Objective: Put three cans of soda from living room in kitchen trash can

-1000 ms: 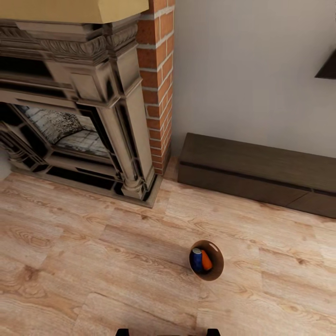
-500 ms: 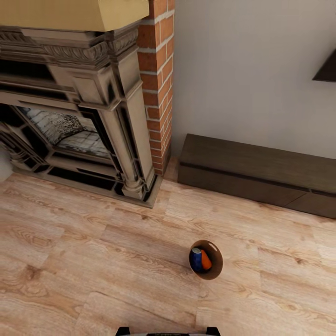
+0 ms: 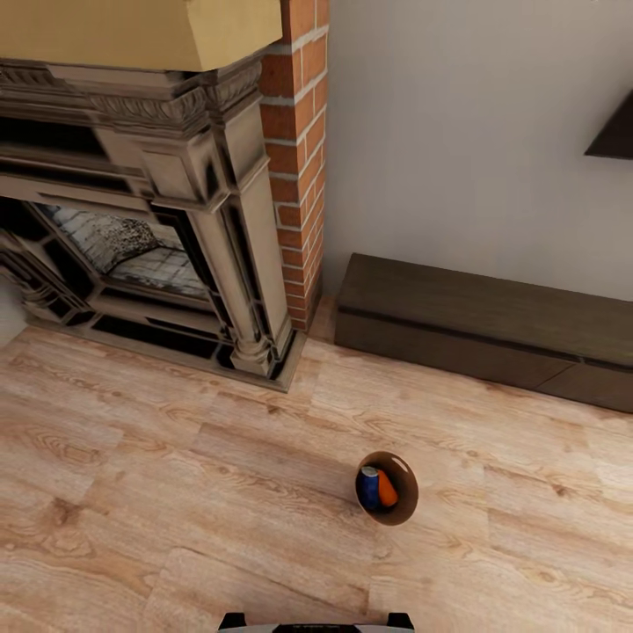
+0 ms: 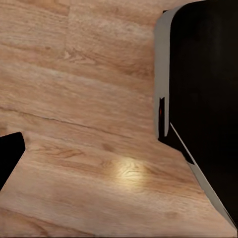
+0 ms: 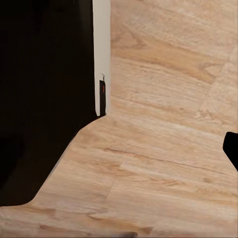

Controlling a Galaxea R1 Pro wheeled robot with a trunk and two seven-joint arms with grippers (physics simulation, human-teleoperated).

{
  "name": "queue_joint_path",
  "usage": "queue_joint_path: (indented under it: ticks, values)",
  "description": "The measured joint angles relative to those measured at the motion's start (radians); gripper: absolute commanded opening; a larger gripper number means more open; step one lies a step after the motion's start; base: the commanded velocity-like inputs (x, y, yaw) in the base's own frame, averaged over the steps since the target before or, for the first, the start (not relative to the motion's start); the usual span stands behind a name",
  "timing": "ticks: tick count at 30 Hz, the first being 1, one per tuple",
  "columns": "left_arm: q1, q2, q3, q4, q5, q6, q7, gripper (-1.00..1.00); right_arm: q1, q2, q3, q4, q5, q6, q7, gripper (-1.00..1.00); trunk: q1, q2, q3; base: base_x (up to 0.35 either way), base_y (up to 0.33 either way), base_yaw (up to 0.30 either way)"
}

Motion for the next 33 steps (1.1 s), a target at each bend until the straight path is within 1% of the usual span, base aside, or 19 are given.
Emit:
queue_joint_path:
  ticks: [7, 11, 12, 15, 16, 18, 19, 21, 29, 33]
  values:
    - [-0.001, -0.001, 0.003, 0.000, 0.006, 0.011, 0.099, 1.00, 0.015, 0.009, 0.000, 0.004, 0.000, -0.001, -0.001, 1.00, -0.027, 0.049, 0.022, 0.000, 0.000, 0.000]
    - [-0.002, -0.001, 0.004, 0.000, 0.008, 0.012, 0.128, 1.00, 0.019, 0.010, 0.000, 0.005, -0.001, -0.002, -0.001, 1.00, -0.042, 0.077, 0.034, 0.000, 0.000, 0.000]
    - [-0.002, -0.001, 0.005, 0.000, 0.013, 0.012, 0.145, 1.00, 0.019, 0.011, 0.000, 0.005, -0.003, -0.001, -0.001, 1.00, -0.046, 0.084, 0.038, 0.000, 0.000, 0.000]
    - [-0.002, -0.001, 0.005, 0.000, 0.030, 0.012, 0.169, 1.00, 0.020, 0.011, 0.000, 0.005, -0.021, -0.001, -0.002, 1.00, -0.058, 0.105, 0.047, 0.000, 0.000, 0.000]
    - [-0.002, -0.001, 0.005, 0.000, 0.046, 0.012, 0.180, 1.00, 0.020, 0.011, -0.001, 0.005, -0.046, -0.001, -0.002, 1.00, -0.061, 0.112, 0.050, 0.000, 0.000, 0.000]
    - [-0.002, -0.001, 0.005, 0.000, 0.060, 0.012, 0.187, 1.00, 0.021, 0.011, 0.000, 0.005, -0.075, 0.000, -0.002, 1.00, -0.069, 0.126, 0.056, 0.000, 0.000, 0.000]
    - [-0.002, -0.001, 0.005, 0.000, 0.069, 0.012, 0.191, 1.00, 0.021, 0.011, -0.001, 0.005, -0.098, 0.000, -0.002, 1.00, -0.073, 0.133, 0.060, 0.000, 0.000, 0.000]
    - [-0.002, -0.001, 0.005, 0.000, 0.078, 0.011, 0.194, 1.00, 0.021, 0.011, 0.000, 0.006, -0.120, 0.000, -0.002, 1.00, -0.081, 0.147, 0.066, 0.000, 0.000, 0.000]
    - [-0.002, -0.001, 0.003, 0.000, 0.084, 0.010, 0.196, 1.00, 0.021, 0.011, 0.000, 0.007, -0.140, 0.000, -0.009, 1.00, -0.111, 0.203, 0.091, 0.000, 0.000, 0.000]
    - [-0.002, -0.005, -0.001, -0.001, 0.081, 0.009, 0.193, 1.00, 0.022, 0.012, 0.000, 0.007, -0.143, 0.001, -0.059, 1.00, -0.127, 0.231, 0.103, 0.000, 0.000, 0.000]
